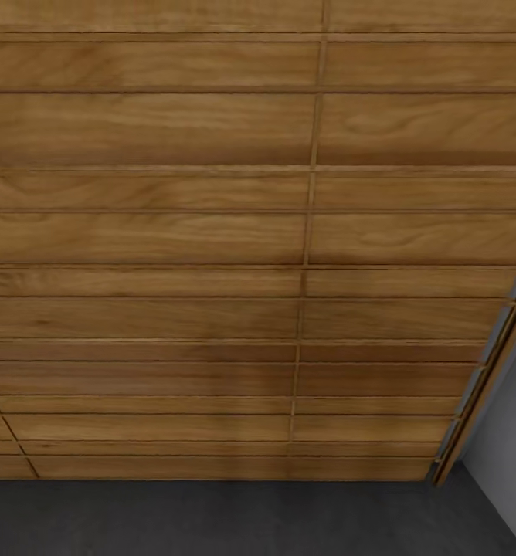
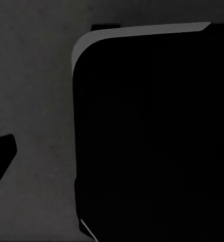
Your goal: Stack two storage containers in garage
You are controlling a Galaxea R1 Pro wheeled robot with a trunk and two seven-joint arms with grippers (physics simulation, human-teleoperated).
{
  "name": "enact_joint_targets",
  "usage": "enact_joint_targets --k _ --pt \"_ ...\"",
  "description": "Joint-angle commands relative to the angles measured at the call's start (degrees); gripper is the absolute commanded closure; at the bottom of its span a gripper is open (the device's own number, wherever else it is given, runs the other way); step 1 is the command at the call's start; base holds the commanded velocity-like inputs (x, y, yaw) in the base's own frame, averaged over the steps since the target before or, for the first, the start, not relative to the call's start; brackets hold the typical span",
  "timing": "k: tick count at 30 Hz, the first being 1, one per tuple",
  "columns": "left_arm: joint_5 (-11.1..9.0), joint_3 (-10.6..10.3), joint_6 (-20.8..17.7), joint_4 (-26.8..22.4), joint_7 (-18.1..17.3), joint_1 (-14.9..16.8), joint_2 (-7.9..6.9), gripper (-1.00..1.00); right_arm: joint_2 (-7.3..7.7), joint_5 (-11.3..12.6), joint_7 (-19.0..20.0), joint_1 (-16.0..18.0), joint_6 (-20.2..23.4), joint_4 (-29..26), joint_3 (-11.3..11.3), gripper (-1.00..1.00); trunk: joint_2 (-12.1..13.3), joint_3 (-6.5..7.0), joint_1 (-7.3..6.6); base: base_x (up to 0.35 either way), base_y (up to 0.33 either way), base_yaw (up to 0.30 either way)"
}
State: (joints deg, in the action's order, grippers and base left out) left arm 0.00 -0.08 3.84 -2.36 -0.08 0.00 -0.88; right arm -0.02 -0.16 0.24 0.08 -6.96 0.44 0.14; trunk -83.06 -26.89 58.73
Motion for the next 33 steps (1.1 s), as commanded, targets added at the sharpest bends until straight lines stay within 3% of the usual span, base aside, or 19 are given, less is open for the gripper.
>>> enact_joint_targets --k 1,33 --pt "0.00 -0.01 0.12 -0.04 -0.01 0.00 0.00 -1.00 0.00 -0.01 0.02 0.01 -0.25 0.07 0.03 -1.00 -0.02 -0.04 0.00 0.000 0.000 0.277" --pt "0.00 -0.01 0.12 -0.04 -0.01 0.00 0.00 -1.00 -0.08 0.22 -0.06 0.01 -0.21 0.35 0.03 -1.00 -0.02 -0.04 0.00 0.000 0.000 0.277"
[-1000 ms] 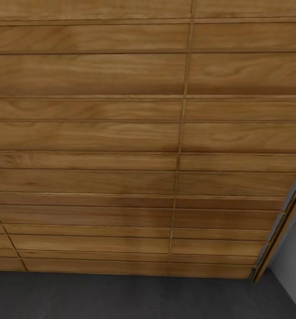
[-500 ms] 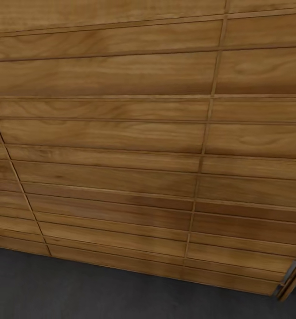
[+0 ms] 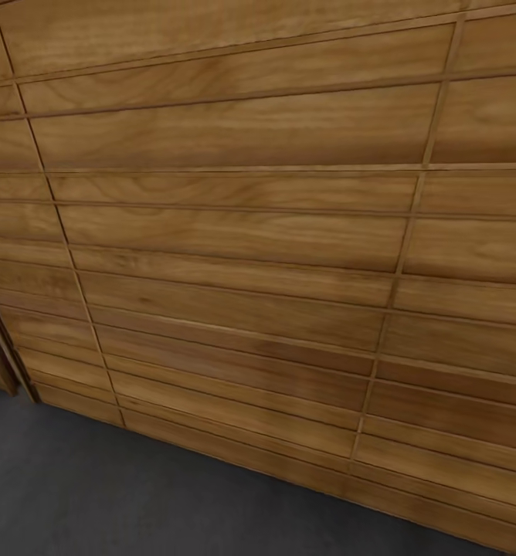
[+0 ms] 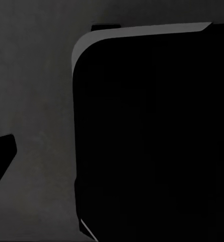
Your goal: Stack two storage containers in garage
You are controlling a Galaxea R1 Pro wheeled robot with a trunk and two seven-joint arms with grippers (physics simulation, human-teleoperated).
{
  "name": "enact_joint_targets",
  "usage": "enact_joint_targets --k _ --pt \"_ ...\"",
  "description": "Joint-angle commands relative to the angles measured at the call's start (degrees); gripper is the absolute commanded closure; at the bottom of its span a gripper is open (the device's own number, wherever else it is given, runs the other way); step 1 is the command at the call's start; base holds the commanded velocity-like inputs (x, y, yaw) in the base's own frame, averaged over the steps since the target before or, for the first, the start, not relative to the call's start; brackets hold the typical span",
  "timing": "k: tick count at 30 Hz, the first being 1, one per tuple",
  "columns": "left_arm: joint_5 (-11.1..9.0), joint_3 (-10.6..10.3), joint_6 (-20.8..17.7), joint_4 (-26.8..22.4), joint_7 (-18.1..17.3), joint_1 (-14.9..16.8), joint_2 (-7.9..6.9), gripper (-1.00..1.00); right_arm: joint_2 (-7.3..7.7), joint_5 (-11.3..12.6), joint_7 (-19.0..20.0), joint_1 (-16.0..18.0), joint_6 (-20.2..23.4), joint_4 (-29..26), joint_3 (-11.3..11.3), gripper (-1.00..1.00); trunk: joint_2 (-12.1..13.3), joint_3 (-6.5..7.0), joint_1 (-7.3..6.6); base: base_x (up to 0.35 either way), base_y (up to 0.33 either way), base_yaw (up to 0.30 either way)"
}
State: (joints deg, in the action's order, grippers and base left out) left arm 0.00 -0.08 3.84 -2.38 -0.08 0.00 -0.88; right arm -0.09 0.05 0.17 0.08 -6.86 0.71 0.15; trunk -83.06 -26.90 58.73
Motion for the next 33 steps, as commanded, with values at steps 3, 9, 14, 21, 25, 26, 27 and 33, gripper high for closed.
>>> enact_joint_targets --k 3,9,14,21,25,26,27,33 --pt "0.00 -0.01 0.12 -0.01 -0.01 0.00 0.00 -1.00 -0.06 -0.02 0.01 0.01 -0.33 0.14 0.02 -1.00 -0.02 -0.03 0.00 0.000 0.000 0.277" --pt "0.00 -0.01 0.12 -0.01 -0.01 0.00 0.00 -1.00 -0.02 -0.24 0.01 0.01 -0.35 0.16 -0.04 -1.00 -0.02 -0.03 0.00 0.000 0.000 0.277" --pt "0.00 -0.01 0.12 0.00 -0.01 0.00 0.00 -1.00 -0.01 -0.36 0.01 0.01 -0.35 0.17 -0.16 -1.00 -0.02 -0.03 0.00 0.000 0.000 0.278" --pt "0.00 -0.01 0.12 -0.03 -0.01 0.00 0.00 -1.00 -0.05 -0.31 0.01 0.01 -0.53 0.17 -0.07 -1.00 -0.02 -0.03 0.00 0.000 0.000 0.278" --pt "0.00 -0.01 0.12 -0.02 -0.01 0.00 0.00 -1.00 -0.01 -0.26 0.01 0.01 -0.51 0.17 -0.01 -1.00 -0.02 -0.03 0.00 0.000 0.000 0.278" --pt "0.00 -0.01 0.12 -0.03 -0.01 0.00 0.00 -1.00 -0.01 -0.24 0.01 0.01 -0.48 0.17 -0.03 -1.00 -0.02 -0.03 0.00 0.000 0.000 0.278" --pt "0.00 -0.01 0.12 -0.02 -0.01 0.00 0.00 -1.00 -0.02 -0.24 0.01 0.01 -0.47 0.17 -0.03 -1.00 -0.02 -0.03 0.00 0.000 0.000 0.278" --pt "0.00 -0.01 0.12 -0.01 -0.01 0.00 0.00 -1.00 0.00 -0.23 0.01 0.01 -0.19 0.17 -0.04 -1.00 -0.02 -0.03 0.00 0.000 0.000 0.278"
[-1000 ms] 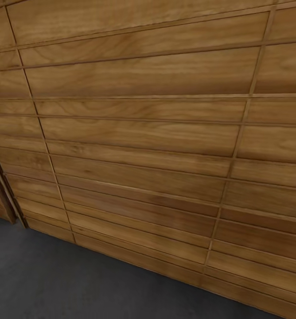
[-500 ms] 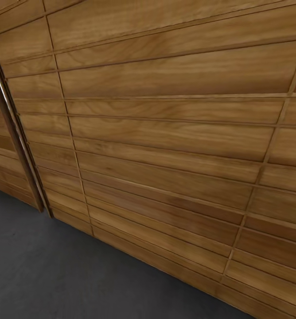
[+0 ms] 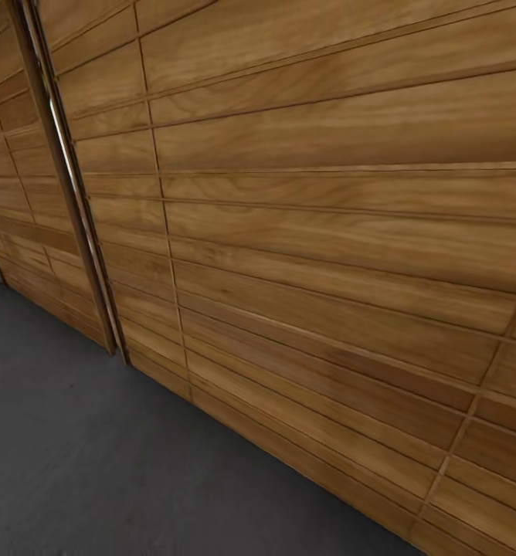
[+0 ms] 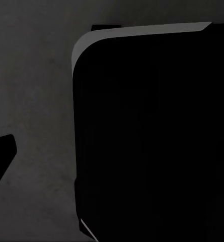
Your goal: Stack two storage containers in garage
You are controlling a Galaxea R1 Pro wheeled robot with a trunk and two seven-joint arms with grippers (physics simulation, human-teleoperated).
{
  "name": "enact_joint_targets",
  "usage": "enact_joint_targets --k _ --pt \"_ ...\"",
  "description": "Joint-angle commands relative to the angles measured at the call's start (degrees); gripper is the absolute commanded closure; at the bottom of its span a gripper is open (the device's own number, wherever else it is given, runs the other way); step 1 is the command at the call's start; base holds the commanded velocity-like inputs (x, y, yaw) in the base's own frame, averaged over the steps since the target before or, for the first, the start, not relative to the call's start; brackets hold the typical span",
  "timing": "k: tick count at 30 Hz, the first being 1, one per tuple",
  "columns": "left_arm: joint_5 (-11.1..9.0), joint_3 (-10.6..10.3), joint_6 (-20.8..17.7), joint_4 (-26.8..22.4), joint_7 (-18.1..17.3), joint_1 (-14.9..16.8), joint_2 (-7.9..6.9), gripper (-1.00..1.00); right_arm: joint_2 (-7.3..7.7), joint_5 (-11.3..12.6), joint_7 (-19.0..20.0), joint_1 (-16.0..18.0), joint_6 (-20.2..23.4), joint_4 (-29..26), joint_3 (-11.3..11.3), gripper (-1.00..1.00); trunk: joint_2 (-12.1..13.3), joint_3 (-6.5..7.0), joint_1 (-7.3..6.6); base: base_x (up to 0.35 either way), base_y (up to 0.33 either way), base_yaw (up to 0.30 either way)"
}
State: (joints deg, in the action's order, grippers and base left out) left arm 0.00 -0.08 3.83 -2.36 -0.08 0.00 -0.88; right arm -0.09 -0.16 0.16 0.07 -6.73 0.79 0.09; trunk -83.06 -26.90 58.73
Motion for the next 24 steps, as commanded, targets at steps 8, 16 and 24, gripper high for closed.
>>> enact_joint_targets --k 8,16,24 --pt "0.00 -0.01 0.12 -0.07 -0.01 0.00 0.00 -1.00 0.00 -0.07 0.08 0.01 -0.08 0.09 -0.01 -1.00 -0.02 -0.03 0.00 0.000 0.000 0.278" --pt "0.00 -0.01 0.12 -0.04 -0.01 0.00 0.00 -1.00 -0.02 -0.10 0.02 0.01 -0.08 0.09 -0.01 -1.00 -0.02 -0.03 0.00 0.000 0.000 0.278" --pt "0.00 -0.01 0.12 -0.03 -0.01 0.00 0.00 -1.00 -0.08 -0.03 0.02 0.01 -0.07 0.09 0.01 -1.00 -0.02 -0.03 0.00 0.000 0.000 0.278"
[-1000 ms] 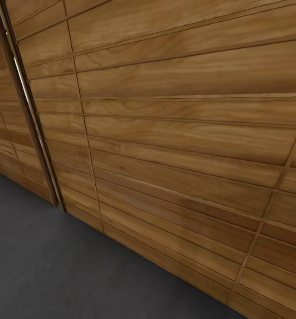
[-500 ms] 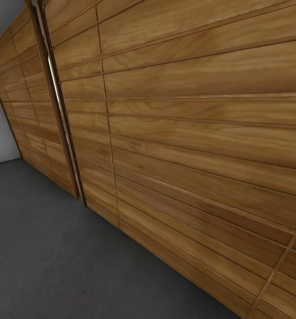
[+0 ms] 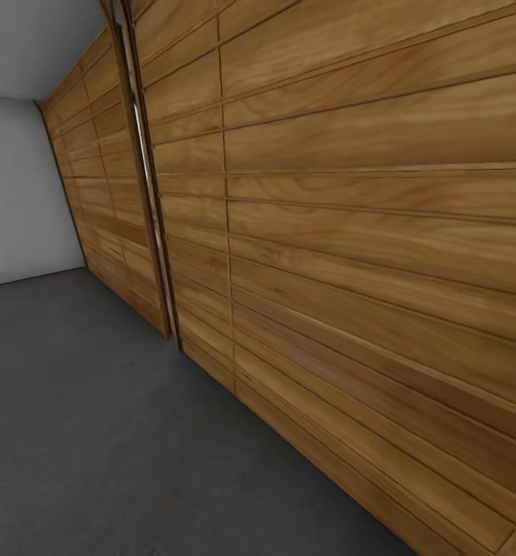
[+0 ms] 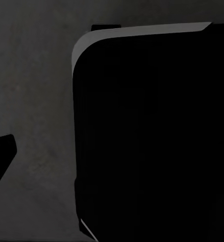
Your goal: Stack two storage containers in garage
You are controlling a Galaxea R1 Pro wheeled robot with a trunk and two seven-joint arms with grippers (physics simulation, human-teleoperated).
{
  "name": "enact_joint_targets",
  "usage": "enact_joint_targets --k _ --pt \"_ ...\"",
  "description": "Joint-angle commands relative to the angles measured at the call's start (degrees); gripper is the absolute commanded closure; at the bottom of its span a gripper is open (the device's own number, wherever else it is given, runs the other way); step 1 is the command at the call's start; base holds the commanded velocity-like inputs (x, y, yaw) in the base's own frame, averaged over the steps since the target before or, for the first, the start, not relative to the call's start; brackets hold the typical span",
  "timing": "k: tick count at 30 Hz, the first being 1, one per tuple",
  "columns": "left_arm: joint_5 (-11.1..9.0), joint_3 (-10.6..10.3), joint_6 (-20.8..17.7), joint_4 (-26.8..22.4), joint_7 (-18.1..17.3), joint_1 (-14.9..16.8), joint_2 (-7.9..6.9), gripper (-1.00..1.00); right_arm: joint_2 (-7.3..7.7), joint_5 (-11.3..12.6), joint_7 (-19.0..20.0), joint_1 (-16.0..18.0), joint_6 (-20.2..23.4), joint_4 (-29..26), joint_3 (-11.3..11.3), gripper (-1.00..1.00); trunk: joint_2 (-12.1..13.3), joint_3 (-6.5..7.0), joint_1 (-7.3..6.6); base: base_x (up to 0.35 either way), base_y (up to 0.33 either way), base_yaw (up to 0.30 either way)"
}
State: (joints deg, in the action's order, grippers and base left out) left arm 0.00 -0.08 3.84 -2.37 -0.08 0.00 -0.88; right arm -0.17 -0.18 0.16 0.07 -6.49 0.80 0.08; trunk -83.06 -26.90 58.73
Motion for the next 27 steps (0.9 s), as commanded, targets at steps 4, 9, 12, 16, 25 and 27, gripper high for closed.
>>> enact_joint_targets --k 4,9,12,16,25,27 --pt "0.00 -0.01 0.12 -0.03 -0.01 0.00 0.00 -1.00 0.00 0.00 0.00 0.02 -0.30 0.08 0.01 -1.00 -0.02 -0.03 0.00 0.000 0.000 0.278" --pt "0.00 -0.01 0.12 -0.02 -0.01 0.00 0.00 -1.00 -0.01 0.00 -0.04 0.02 -0.45 0.10 0.04 -1.00 -0.02 -0.03 0.00 0.000 0.000 0.278" --pt "0.00 -0.01 0.12 -0.03 -0.01 0.00 0.00 -1.00 -0.01 0.00 -0.03 0.02 -0.57 0.09 0.07 -1.00 -0.02 -0.03 0.00 0.000 0.000 0.278" --pt "0.00 -0.01 0.12 -0.04 -0.01 0.00 0.00 -1.00 0.00 -0.04 0.03 0.02 -0.59 0.09 0.07 -1.00 -0.02 -0.03 0.00 0.000 0.000 0.278" --pt "0.00 -0.01 0.12 -0.02 -0.01 0.00 0.00 -1.00 0.07 -0.06 0.07 0.02 -0.63 0.08 0.02 -1.00 -0.02 -0.03 0.00 0.000 0.000 0.278" --pt "0.00 -0.01 0.12 -0.01 -0.01 0.00 0.00 -1.00 0.06 -0.07 0.07 0.02 -0.63 0.08 0.01 -1.00 -0.02 -0.03 0.00 0.000 0.000 0.278"
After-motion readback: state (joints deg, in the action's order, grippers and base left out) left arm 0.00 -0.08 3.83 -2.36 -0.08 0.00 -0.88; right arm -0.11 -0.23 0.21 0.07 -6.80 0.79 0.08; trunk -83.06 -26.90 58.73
